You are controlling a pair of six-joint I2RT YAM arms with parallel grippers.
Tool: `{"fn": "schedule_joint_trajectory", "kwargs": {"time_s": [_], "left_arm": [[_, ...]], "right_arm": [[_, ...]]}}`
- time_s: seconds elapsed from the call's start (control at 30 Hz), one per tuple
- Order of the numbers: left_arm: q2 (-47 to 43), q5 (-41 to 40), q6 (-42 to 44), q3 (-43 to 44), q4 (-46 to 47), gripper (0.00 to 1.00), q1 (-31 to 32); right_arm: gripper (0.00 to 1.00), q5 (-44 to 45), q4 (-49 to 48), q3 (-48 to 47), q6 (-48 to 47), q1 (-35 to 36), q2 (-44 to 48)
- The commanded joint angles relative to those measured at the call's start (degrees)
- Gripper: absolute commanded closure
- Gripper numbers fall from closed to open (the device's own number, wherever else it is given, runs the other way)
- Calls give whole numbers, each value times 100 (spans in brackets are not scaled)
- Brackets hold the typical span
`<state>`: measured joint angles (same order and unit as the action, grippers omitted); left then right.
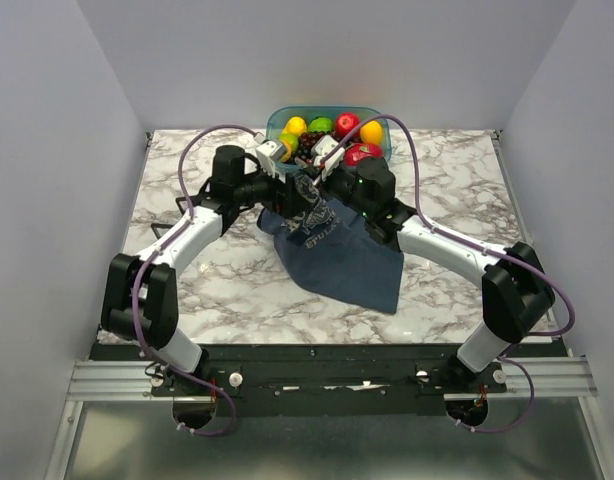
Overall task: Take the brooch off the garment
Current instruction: Remove the brooch from the flattened clothing.
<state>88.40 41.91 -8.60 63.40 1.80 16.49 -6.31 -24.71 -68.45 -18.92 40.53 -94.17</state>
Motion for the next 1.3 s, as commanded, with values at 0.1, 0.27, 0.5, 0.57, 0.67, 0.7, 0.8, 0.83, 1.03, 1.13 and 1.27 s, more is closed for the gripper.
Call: {"fn": "schedule_joint_trajectory", "kwargs": {"time_s": [0.1,0.27,0.5,0.57,0.67,0.7,0.8,0.83,1.03,1.13,1.27], "left_arm": [[371,659,-291,524,418,91,249],[-391,1037,630,534,-1064,100,240],[-1027,1110,2607,893,-3236,100,241],[-913,917,2976,1025,-3633,80,171],[-938,836,2690,1122,-3714,44,-75],[-991,749,2488,1122,-3531,36,-111],[-1176,477,2284,1096,-3188,23,-137],[-1185,441,2232,1122,-3099,22,-137],[-948,396,1099,1253,-1869,20,-137],[-790,634,886,1420,-1420,19,-137],[-675,1020,728,1588,-1305,19,-137]], "right_arm": [[99,270,36,-239,177,-10,66],[100,402,80,-230,213,-63,-66],[100,332,308,-625,327,-107,-549],[100,-95,440,-705,319,-151,-576],[100,-903,633,-732,371,-361,-313],[100,-1195,712,-732,415,-527,-225],[99,-2101,1064,-749,713,-853,91],[100,-2251,1273,-758,818,-915,170],[100,-4377,2232,-1030,1063,-1083,391],[99,-4783,2286,-1145,1600,-1091,320],[100,-4854,2286,-1197,1655,-1100,294]]}}
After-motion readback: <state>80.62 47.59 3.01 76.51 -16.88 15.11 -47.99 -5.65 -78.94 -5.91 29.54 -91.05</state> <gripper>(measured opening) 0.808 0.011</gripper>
